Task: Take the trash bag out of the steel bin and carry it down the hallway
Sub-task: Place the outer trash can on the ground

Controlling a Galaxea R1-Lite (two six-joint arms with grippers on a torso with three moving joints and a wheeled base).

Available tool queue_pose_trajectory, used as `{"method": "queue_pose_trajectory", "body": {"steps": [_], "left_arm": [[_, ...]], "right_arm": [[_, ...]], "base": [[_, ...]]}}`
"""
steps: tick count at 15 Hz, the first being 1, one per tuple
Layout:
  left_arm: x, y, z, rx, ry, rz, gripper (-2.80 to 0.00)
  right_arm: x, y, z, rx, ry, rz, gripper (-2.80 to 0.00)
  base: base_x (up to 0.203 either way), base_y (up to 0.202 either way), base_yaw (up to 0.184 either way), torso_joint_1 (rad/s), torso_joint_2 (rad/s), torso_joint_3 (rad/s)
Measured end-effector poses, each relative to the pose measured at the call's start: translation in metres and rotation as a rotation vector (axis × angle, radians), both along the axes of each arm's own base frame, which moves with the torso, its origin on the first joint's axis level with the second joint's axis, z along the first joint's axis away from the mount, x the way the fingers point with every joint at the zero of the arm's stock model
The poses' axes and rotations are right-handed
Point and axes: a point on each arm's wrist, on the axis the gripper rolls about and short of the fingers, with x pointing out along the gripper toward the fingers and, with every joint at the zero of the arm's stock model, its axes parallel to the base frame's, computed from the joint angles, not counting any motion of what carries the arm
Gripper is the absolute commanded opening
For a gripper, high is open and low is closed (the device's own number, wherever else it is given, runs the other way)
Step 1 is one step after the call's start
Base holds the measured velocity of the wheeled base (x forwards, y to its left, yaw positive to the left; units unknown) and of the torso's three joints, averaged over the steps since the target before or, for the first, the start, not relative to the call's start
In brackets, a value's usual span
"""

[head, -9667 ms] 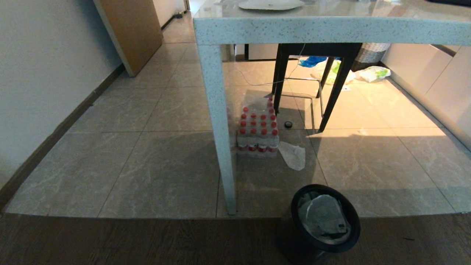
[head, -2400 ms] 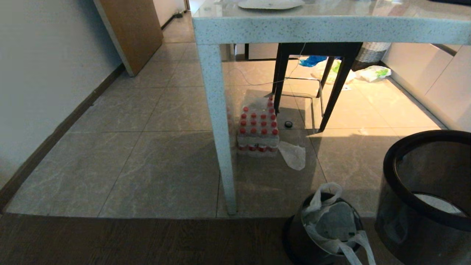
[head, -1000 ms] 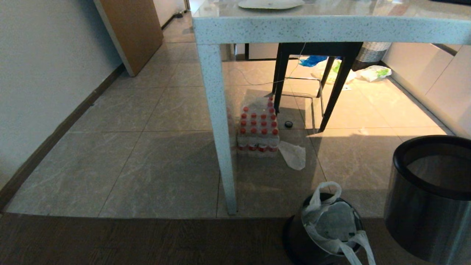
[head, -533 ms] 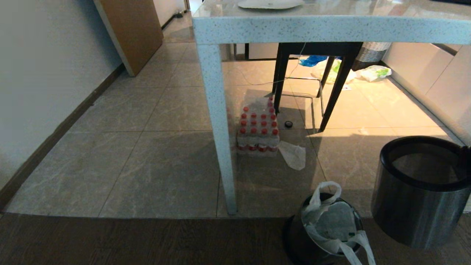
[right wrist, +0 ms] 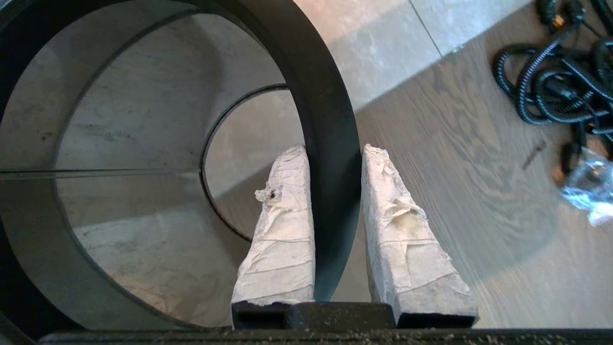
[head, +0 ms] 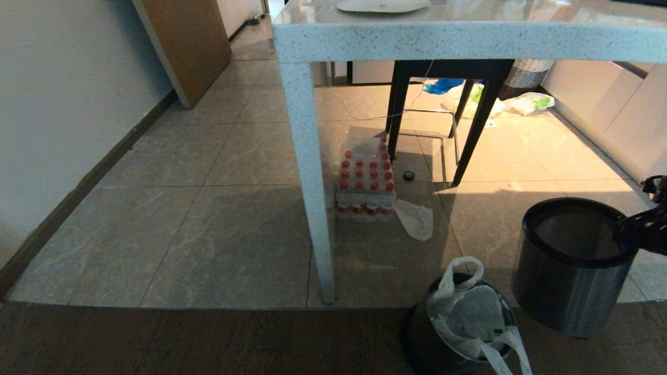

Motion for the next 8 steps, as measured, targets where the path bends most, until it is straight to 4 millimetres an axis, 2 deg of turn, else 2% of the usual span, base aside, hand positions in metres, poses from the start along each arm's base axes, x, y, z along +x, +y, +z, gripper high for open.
{"method": "queue_pose_trajectory", "body": {"steps": [8], "left_arm": [[0.000,0.000,0.000,0.000,0.000,0.000,-2.80]], "right_arm": [[0.043,-0.024,-0.072,0.055,-0.025,0.099,-2.80]], "base": [[0.000,0.000,0.000,0.000,0.00,0.000]]}}
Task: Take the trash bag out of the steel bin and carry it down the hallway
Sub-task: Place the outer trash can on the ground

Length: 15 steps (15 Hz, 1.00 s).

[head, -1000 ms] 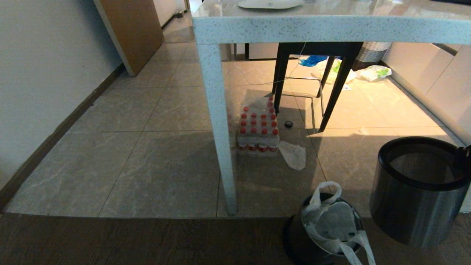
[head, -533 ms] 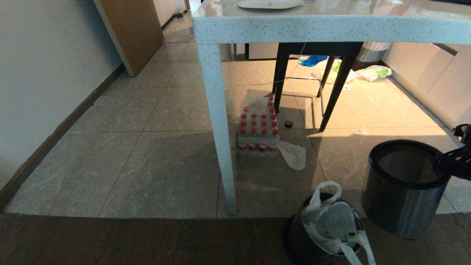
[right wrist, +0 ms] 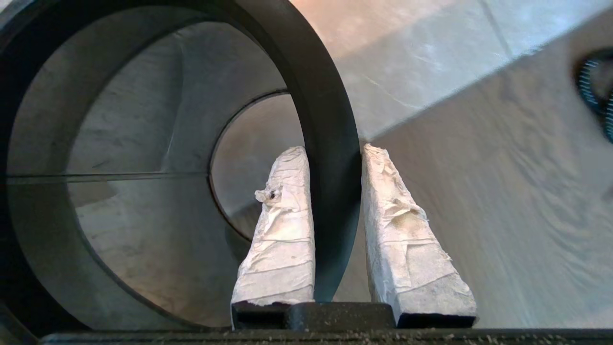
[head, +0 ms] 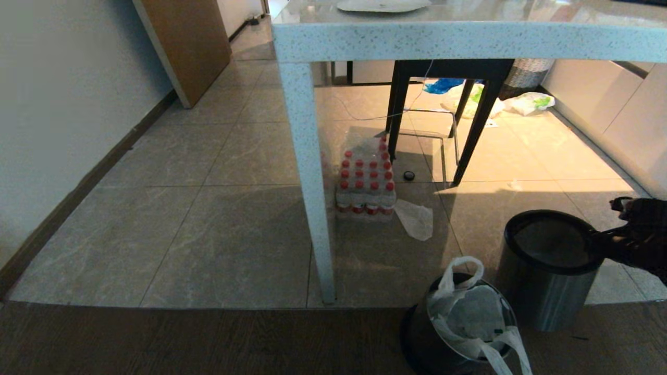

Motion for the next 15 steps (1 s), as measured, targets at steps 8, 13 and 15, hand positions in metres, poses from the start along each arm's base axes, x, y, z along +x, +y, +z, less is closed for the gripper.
{"method": "queue_pose_trajectory", "body": {"steps": [8,13,15], "left_arm": [[0.000,0.000,0.000,0.000,0.000,0.000,-2.80],[0.000,0.000,0.000,0.000,0.000,0.000,-2.80],[0.000,0.000,0.000,0.000,0.000,0.000,-2.80]], "right_arm": [[0.013,-0.010,-0.050,-0.002,-0.048,0.042,-2.80],[0.006,-0.022,-0.067,-0.023,0.017,0.053,0.00],[0.003,-0.029,-0.058,-0.043,-0.004,0.061,0.00]], "base": [[0.000,0.000,0.000,0.000,0.00,0.000],[0.000,0.000,0.000,0.000,0.00,0.000],[0.000,0.000,0.000,0.000,0.00,0.000]]}}
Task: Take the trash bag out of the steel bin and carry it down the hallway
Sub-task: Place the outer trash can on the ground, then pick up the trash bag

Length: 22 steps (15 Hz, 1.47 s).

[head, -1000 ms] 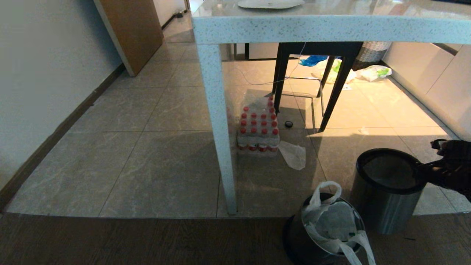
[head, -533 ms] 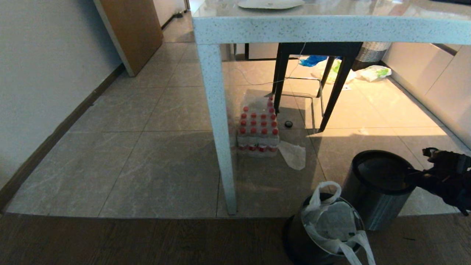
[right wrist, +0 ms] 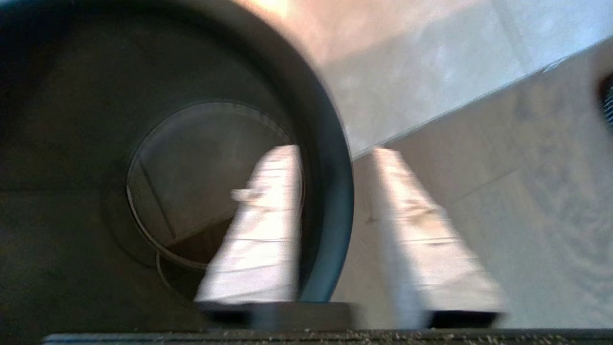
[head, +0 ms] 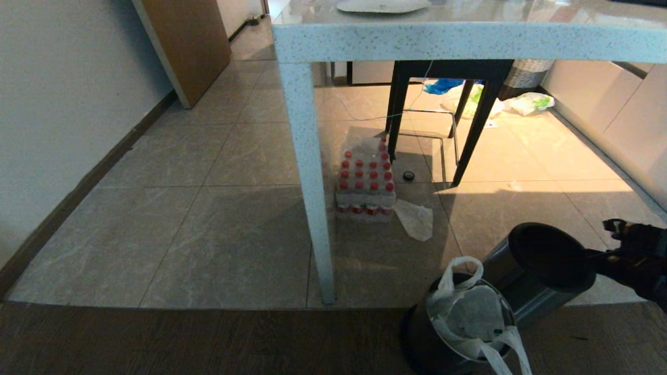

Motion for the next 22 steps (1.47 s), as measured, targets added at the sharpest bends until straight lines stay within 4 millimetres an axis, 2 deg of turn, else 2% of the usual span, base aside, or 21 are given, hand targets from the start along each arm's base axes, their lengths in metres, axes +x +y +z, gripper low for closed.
{"method": "queue_pose_trajectory", "body": {"steps": [4,6,7,9,11,13,15,18,22], "left_arm": [[0.000,0.000,0.000,0.000,0.000,0.000,-2.80],[0.000,0.000,0.000,0.000,0.000,0.000,-2.80],[0.000,0.000,0.000,0.000,0.000,0.000,-2.80],[0.000,0.000,0.000,0.000,0.000,0.000,-2.80],[0.000,0.000,0.000,0.000,0.000,0.000,-2.80],[0.000,0.000,0.000,0.001,0.000,0.000,-2.80],[0.000,0.000,0.000,0.000,0.000,0.000,-2.80],[0.000,0.000,0.000,0.000,0.000,0.000,-2.80],[0.000,0.000,0.000,0.000,0.000,0.000,-2.80]], "right_arm": [[-0.020,-0.008,0.034,-0.017,0.020,0.052,0.00],[-0.038,-0.001,0.055,-0.016,0.049,0.086,0.00],[-0.048,0.006,0.066,-0.002,0.061,0.108,-2.80],[-0.063,0.028,0.088,0.029,0.102,0.181,-2.80],[-0.071,0.062,0.107,0.009,0.194,0.299,-2.80],[-0.077,0.102,0.124,-0.090,0.302,0.458,-2.80],[-0.085,0.138,0.131,-0.185,0.385,0.608,-2.80],[-0.099,0.188,0.129,-0.283,0.478,0.713,-2.80],[-0.132,0.221,0.102,-0.287,0.643,0.766,-2.80]], "base": [[0.000,0.000,0.000,0.000,0.00,0.000],[0.000,0.000,0.000,0.000,0.00,0.000],[0.000,0.000,0.000,0.000,0.00,0.000],[0.000,0.000,0.000,0.000,0.00,0.000],[0.000,0.000,0.000,0.000,0.00,0.000],[0.000,0.000,0.000,0.000,0.00,0.000],[0.000,0.000,0.000,0.000,0.00,0.000],[0.000,0.000,0.000,0.000,0.00,0.000],[0.000,0.000,0.000,0.000,0.00,0.000]]}}
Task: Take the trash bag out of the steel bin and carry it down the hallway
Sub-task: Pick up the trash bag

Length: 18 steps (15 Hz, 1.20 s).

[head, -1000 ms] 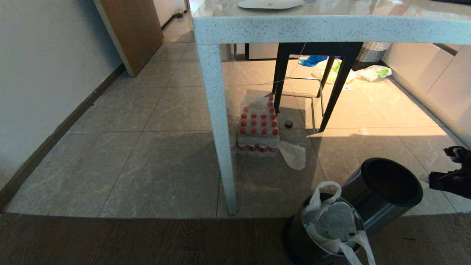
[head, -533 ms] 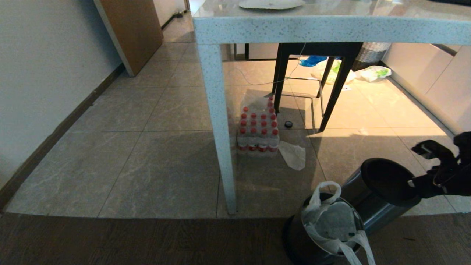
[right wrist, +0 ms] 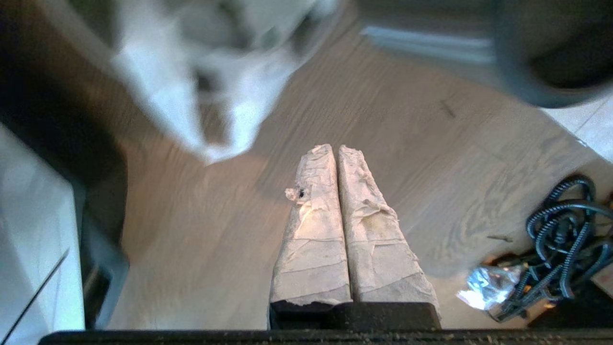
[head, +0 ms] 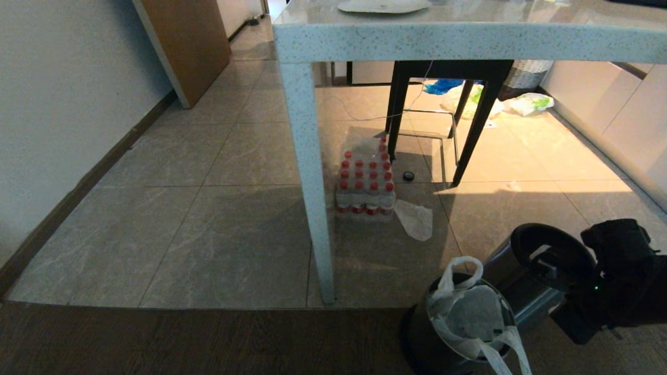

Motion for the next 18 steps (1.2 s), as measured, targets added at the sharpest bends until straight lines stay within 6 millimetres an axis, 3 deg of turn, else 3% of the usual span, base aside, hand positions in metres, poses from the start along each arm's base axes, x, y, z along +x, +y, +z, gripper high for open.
{"method": "queue_pose_trajectory", "body": {"steps": [2,3,8,11,14,18], "left_arm": [[0.000,0.000,0.000,0.000,0.000,0.000,-2.80],[0.000,0.000,0.000,0.000,0.000,0.000,-2.80],[0.000,0.000,0.000,0.001,0.000,0.000,-2.80],[0.000,0.000,0.000,0.000,0.000,0.000,-2.80],[0.000,0.000,0.000,0.000,0.000,0.000,-2.80],[0.000,0.000,0.000,0.000,0.000,0.000,-2.80]], "right_arm": [[-0.006,0.007,-0.008,-0.042,0.050,0.002,-2.80],[-0.009,0.009,-0.012,-0.045,0.083,0.004,0.00],[-0.008,0.021,-0.038,0.018,0.181,-0.082,0.00],[0.006,0.029,-0.055,0.041,0.117,-0.124,0.00],[0.011,0.037,-0.071,-0.069,0.055,-0.150,0.00],[0.002,0.044,-0.086,-0.214,0.094,-0.147,0.00]], "base": [[0.000,0.000,0.000,0.000,0.00,0.000],[0.000,0.000,0.000,0.000,0.00,0.000],[0.000,0.000,0.000,0.000,0.00,0.000],[0.000,0.000,0.000,0.000,0.00,0.000],[0.000,0.000,0.000,0.000,0.00,0.000],[0.000,0.000,0.000,0.000,0.00,0.000]]}}
